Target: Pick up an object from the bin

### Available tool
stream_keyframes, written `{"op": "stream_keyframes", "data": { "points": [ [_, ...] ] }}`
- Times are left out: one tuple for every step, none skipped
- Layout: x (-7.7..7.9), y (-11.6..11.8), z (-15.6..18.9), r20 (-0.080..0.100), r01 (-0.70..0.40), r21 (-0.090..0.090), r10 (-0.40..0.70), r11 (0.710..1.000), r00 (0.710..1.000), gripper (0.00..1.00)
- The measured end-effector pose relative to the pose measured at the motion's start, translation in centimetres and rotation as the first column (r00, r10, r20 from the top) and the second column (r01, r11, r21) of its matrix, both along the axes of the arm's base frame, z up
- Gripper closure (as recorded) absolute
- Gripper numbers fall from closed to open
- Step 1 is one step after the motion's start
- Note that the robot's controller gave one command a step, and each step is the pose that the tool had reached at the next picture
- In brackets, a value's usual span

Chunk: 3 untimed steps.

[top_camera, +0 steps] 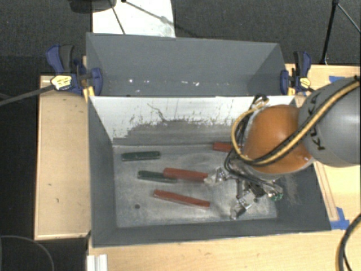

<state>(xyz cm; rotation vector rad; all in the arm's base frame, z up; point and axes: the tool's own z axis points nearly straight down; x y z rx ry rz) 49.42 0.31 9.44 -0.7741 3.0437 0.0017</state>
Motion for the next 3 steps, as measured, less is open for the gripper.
{"op": "stream_keyframes", "data": {
  "points": [
    [3.2,5.6,-1.9,0.009,0.036,0.001,-0.036,0.999,0.999,1.00],
    [3.2,5.6,-1.9,0.009,0.036,0.001,-0.036,0.999,0.999,1.00],
    [3.1,7.9,17.0,0.010,0.082,0.002,-0.082,0.997,0.997,1.00]
  ]
}}
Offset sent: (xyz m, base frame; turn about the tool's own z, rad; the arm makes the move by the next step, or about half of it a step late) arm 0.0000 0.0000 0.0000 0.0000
